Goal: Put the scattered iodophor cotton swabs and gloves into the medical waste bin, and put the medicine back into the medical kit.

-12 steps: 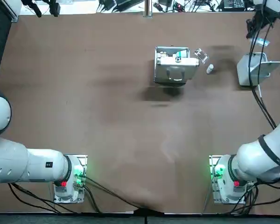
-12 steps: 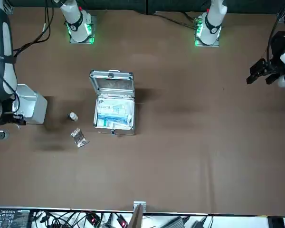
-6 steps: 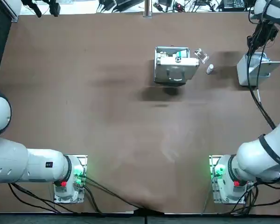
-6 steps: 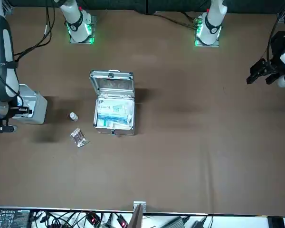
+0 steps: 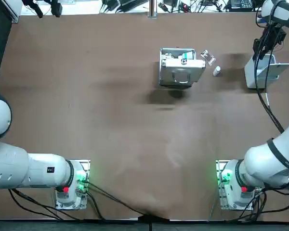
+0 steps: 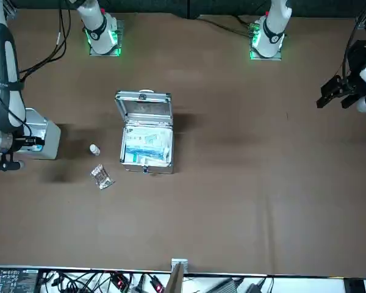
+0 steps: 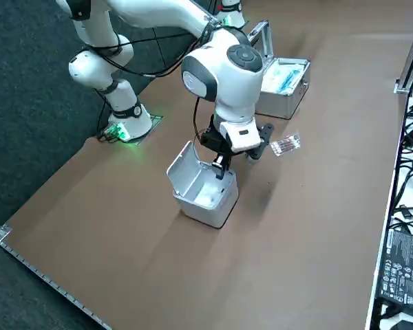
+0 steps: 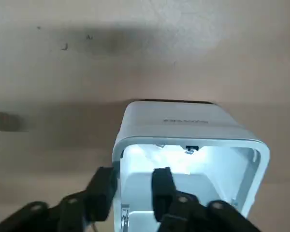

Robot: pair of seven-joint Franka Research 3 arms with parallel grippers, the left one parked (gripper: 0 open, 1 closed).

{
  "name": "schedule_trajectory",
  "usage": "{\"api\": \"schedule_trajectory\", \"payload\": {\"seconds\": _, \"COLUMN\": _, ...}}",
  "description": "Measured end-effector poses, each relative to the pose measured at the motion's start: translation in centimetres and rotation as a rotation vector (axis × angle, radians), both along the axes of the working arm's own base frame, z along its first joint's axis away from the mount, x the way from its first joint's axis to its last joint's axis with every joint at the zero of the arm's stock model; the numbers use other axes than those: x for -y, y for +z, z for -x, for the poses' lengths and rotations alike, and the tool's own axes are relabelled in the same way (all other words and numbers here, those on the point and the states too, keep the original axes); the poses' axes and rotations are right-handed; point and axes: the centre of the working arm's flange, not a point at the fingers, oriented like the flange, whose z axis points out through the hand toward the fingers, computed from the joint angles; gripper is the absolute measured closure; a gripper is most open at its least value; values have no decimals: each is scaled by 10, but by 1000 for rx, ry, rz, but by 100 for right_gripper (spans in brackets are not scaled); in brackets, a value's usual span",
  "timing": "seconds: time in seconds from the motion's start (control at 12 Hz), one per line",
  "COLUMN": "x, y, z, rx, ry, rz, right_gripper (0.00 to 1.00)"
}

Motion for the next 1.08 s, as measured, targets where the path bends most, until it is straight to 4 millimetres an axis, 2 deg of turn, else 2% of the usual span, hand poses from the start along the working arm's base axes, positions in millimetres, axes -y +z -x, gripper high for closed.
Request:
{"api": "schedule_trajectory", "payload": {"seconds": 0.17, "x": -3, "y": 12, "z": -3, "rx": 1, "ry": 9, "rz": -3, "right_gripper": 36}}
{"api": "schedule_trajectory", "payload": {"seconds": 0.25, "x": -9, "y": 24, "z": -7, "rx": 7, "ry": 20, "rz": -6, "right_gripper": 24}}
{"api": "schedule_trajectory", "payload": {"seconds": 0.42, "x": -40, "y": 54, "z": -20, "rx": 41, "ry": 65, "rz": -15, "right_gripper": 1}}
{"api": "schedule_trajectory", "payload": {"seconds": 0.58, "x": -91, "y": 76, "z": -32, "rx": 76, "ry": 102, "rz": -23, "right_gripper": 0}}
{"api": "schedule_trajectory", "payload": {"seconds": 0.67, "x": -120, "y": 79, "z": -36, "rx": 85, "ry": 102, "rz": -33, "right_gripper": 0}}
{"api": "schedule_trajectory", "payload": {"seconds": 0.92, "x": -194, "y": 68, "z": -41, "rx": 82, "ry": 156, "rz": -55, "right_gripper": 2}}
{"api": "schedule_trajectory", "payload": {"seconds": 1.08, "x": -229, "y": 49, "z": -45, "rx": 84, "ry": 216, "rz": -63, "right_gripper": 6}}
